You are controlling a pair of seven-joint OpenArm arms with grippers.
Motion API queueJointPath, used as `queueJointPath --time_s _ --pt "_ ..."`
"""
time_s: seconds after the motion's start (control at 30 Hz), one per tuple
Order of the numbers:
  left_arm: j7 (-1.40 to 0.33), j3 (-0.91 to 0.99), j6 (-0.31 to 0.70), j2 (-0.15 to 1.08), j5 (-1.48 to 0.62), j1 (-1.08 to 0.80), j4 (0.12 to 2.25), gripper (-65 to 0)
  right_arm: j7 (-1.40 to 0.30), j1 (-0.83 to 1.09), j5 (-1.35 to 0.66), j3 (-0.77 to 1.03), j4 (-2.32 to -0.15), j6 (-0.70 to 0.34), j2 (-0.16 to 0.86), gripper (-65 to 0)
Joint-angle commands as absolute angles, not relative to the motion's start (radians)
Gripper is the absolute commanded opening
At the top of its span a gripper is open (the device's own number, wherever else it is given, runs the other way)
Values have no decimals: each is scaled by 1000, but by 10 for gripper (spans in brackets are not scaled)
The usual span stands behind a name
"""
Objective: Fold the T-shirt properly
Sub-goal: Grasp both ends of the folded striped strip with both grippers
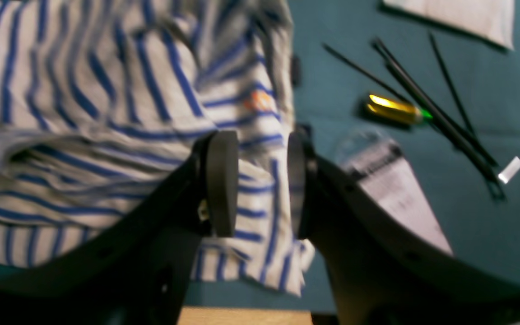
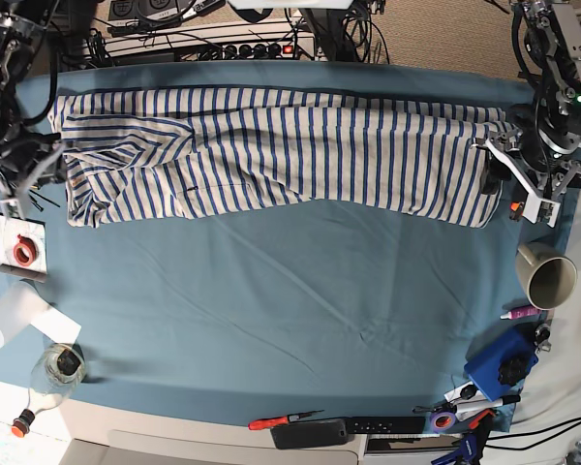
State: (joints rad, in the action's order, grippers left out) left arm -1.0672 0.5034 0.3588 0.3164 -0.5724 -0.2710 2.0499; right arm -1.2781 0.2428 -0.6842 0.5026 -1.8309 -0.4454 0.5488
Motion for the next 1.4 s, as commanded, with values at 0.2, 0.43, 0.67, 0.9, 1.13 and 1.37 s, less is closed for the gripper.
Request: queueJointPath --time_s 0.2,0.43,0.67,0.9,1.13,1.37 --pt "-1027 457 393 330 -567 -266 2063 -305 -1281 218 -756 456 -1845 -459 573 -458" --pt "-960 369 272 330 -366 -263 2049 -304 -1344 219 -859 455 -1845 -521 544 -458" --pt "-912 297 190 330 -255 -263 1933 -305 -1388 219 -900 455 -1845 -546 540 -458" --pt "-907 295 146 330 -185 -254 1925 -304 -1396 234 -902 455 -1845 -569 540 -458" --pt "-969 295 178 330 -265 -251 1846 -305 -1396 238 -901 455 -1845 -569 540 -458" --pt "-997 295 223 330 -349 -232 1697 -316 -1396 238 -901 455 -1845 -569 540 -458"
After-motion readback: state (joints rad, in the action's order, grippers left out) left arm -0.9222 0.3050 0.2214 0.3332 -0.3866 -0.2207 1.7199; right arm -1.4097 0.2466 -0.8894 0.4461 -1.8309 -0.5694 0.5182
